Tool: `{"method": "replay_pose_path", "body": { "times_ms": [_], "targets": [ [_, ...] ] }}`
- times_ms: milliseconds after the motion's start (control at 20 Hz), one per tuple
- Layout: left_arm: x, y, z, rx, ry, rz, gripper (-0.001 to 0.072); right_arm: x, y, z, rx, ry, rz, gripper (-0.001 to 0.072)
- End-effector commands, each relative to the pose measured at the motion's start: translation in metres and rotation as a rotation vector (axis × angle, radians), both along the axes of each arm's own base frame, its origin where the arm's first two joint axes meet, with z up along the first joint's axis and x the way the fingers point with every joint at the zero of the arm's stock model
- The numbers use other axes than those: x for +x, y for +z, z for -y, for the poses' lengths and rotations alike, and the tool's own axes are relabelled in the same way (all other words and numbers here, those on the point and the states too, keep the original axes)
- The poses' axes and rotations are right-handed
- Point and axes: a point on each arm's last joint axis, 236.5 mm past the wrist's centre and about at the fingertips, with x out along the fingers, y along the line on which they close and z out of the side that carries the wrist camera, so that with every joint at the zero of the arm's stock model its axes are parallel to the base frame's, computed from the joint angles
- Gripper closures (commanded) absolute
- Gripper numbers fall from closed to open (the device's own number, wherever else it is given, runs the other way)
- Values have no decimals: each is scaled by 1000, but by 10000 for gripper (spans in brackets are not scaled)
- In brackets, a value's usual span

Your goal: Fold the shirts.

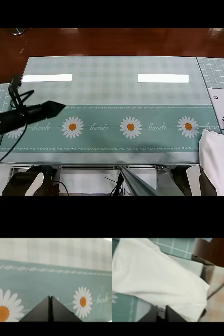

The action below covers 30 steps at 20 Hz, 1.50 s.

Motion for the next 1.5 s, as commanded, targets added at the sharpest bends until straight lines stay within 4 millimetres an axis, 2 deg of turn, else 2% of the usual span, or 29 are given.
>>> {"method": "replay_pose_path", "body": {
  "times_ms": [0, 50, 100, 150, 200, 250, 300, 350, 400, 450, 500, 550, 600, 700, 850, 1450],
  "targets": [
    [39, 38, -11, 14, 17, 61, 683, 123, 20, -16, 67, 270, 451, 690],
    [55, 58, -10, 6, 16, 92, 683, 176, 42, -38, 114, 390, 644, 691],
    [70, 83, -3, -10, -21, 142, 683, 219, 62, -63, 138, 512, 785, 691],
    [81, 108, 10, -30, -83, 190, 684, 254, 74, -94, 153, 638, 863, 691],
    [89, 130, 27, -44, -155, 225, 684, 282, 75, -132, 150, 785, 879, 691],
    [92, 142, 43, -40, -219, 240, 684, 301, 67, -170, 138, 928, 852, 690],
    [91, 144, 61, -27, -288, 233, 684, 313, 50, -211, 122, 1077, 786, 690],
    [87, 133, 73, 19, -340, 212, 684, 317, 26, -248, 92, 1235, 680, 690],
    [83, 105, 76, 111, -367, 165, 685, 313, -5, -270, 52, 1358, 538, 690],
    [80, 72, 69, 199, -348, 84, 684, 309, -41, -276, 3, 1397, 375, 690],
    [77, 36, 56, 279, -309, -7, 684, 304, -72, -269, -35, 1367, 234, 691],
    [71, 9, 44, 332, -285, -76, 684, 298, -98, -258, -43, 1329, 116, 691],
    [64, -10, 36, 364, -284, -119, 683, 292, -113, -254, -20, 1315, 46, 691],
    [58, -31, 22, 414, -280, -161, 683, 287, -125, -252, 7, 1308, -4, 691],
    [54, -35, 18, 418, -281, -186, 683, 281, -127, -255, 35, 1306, -19, 690],
    [54, -36, 18, 417, -281, -187, 683, 281, -127, -255, 35, 1306, -19, 691]
  ]
}}
